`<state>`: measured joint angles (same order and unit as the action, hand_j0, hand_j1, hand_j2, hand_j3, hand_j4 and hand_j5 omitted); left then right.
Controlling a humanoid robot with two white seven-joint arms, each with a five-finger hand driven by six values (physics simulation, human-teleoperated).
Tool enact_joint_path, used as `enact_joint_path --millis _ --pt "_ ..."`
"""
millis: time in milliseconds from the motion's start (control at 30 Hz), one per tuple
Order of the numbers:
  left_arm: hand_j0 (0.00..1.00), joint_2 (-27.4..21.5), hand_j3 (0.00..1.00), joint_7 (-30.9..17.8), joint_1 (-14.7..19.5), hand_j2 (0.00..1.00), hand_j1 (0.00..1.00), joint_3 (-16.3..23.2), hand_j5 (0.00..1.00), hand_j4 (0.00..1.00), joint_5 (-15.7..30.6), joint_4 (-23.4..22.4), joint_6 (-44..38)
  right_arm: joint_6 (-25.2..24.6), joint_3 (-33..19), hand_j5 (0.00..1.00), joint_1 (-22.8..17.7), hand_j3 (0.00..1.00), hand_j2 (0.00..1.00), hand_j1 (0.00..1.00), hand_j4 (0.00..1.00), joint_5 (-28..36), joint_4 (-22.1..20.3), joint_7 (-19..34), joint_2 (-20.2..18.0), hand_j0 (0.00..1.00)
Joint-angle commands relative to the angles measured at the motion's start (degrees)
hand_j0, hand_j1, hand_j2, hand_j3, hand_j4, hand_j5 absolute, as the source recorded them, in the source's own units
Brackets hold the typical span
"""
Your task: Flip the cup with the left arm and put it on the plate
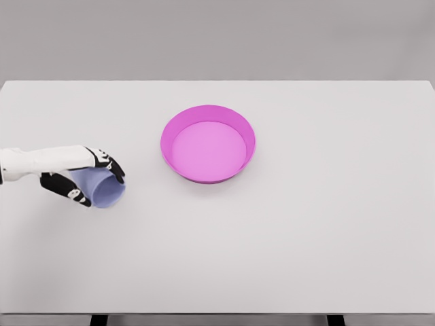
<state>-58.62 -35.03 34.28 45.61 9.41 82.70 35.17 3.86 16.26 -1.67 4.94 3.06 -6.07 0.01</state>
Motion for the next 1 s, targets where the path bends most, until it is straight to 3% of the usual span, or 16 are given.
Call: enact_joint_path --millis 0,200,367,533,633,867,967 --pt "0.60 0.00 0.60 0.03 0.00 0.60 0.60 -2.10 0.60 0.60 3.59 1.41 -0.17 0.00 0.00 1.00 0.00 1.00 1.00 1.00 1.00 -0.02 0.01 0.01 -0.01 1.00" --pt "0.53 0.88 0.53 0.03 0.53 0.53 0.53 -2.19 0.53 0.53 13.97 3.35 -0.17 0.00 0.00 1.00 0.00 1.00 1.00 1.00 1.00 0.07 0.01 -0.08 -0.01 1.00" --pt "0.52 2.90 0.52 0.03 0.53 0.52 0.52 -3.95 0.52 0.52 17.31 5.19 -0.17 0.00 0.00 1.00 0.00 1.00 1.00 1.00 1.00 0.07 0.01 0.01 -0.01 1.00" --pt "0.52 6.06 0.52 0.03 0.88 0.52 0.52 -4.03 0.52 0.52 19.33 6.60 -8.44 0.00 0.00 1.00 0.00 1.00 1.00 1.00 1.00 -0.02 0.01 -0.08 -0.01 1.00" --pt "0.52 9.14 0.52 0.03 0.88 0.52 0.52 -6.40 0.52 0.52 20.56 6.86 -12.58 0.00 0.00 1.00 0.00 1.00 1.00 1.00 1.00 -0.02 0.01 0.01 -0.01 1.00" --pt "0.49 11.33 0.49 0.03 2.90 0.49 0.49 -6.67 0.49 0.49 32.16 6.86 -17.32 0.00 0.00 1.00 0.00 1.00 1.00 1.00 1.00 -0.01 0.01 -0.08 -0.01 1.00" --pt "0.49 13.00 0.49 0.03 3.51 0.49 0.49 -6.67 0.49 0.49 34.71 6.69 -17.76 0.00 0.00 1.00 0.00 1.00 1.00 1.00 1.00 -0.01 0.01 0.01 -0.01 1.00"
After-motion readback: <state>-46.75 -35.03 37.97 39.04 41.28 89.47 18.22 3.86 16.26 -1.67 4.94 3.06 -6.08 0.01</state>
